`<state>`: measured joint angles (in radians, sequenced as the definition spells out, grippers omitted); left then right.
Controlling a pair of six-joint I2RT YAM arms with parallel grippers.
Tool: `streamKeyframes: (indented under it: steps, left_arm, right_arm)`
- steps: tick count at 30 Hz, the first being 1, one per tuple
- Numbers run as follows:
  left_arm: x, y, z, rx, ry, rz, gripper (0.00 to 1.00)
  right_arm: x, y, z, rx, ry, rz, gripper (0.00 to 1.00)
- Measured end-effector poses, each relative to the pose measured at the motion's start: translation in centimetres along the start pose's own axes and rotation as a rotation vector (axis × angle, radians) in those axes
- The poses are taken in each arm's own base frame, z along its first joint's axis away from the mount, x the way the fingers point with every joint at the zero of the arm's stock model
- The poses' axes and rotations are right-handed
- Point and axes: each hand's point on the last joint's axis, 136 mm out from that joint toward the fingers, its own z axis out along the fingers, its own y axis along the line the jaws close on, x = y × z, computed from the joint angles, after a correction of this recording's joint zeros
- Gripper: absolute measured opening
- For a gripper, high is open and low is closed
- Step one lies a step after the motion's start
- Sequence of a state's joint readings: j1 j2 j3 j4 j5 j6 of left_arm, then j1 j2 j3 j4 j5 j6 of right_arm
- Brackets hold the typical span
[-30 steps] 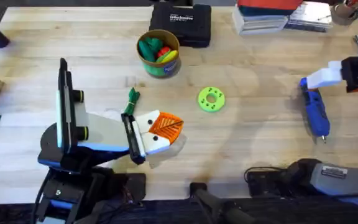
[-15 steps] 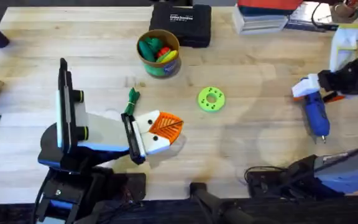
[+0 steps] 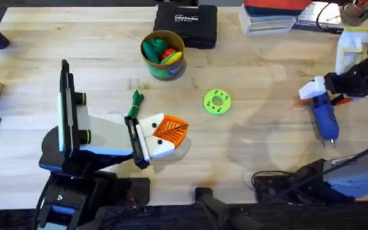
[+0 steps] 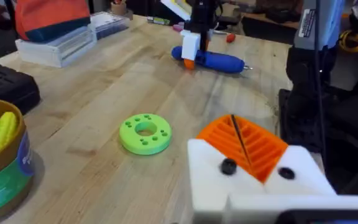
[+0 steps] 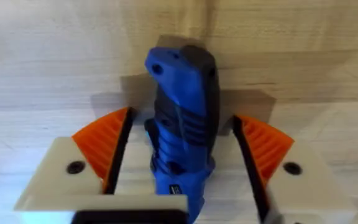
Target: Pick up the gripper from the table and insert it into the empty holder that is missing its gripper. Then pick up a screw, insert it into the mounting hole, and use the screwdriver to tighten it. Finally, clean up the table by picking up the vegetable and placing it into the bucket.
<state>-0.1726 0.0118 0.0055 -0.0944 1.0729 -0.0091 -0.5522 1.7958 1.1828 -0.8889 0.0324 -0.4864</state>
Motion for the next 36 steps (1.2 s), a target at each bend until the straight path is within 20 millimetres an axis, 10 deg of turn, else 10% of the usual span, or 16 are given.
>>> streamKeyframes:
  steps: [10,24,36]
  left_arm:
    - [0.0,0.0,0.0,0.000,0.000,0.000,0.004]
    - [0.0,0.0,0.0,0.000,0.000,0.000,0.004]
    - [0.0,0.0,0.0,0.000,0.000,0.000,0.004]
  right_arm:
    - [-0.7,-1.1,0.2,0.035,-0.028,0.001,0.037]
    - [-1.2,0.2,-0.7,0.027,-0.058,-0.033,0.030]
    - [-2.5,4.0,-14.0,0.125,-0.486,-0.051,0.030]
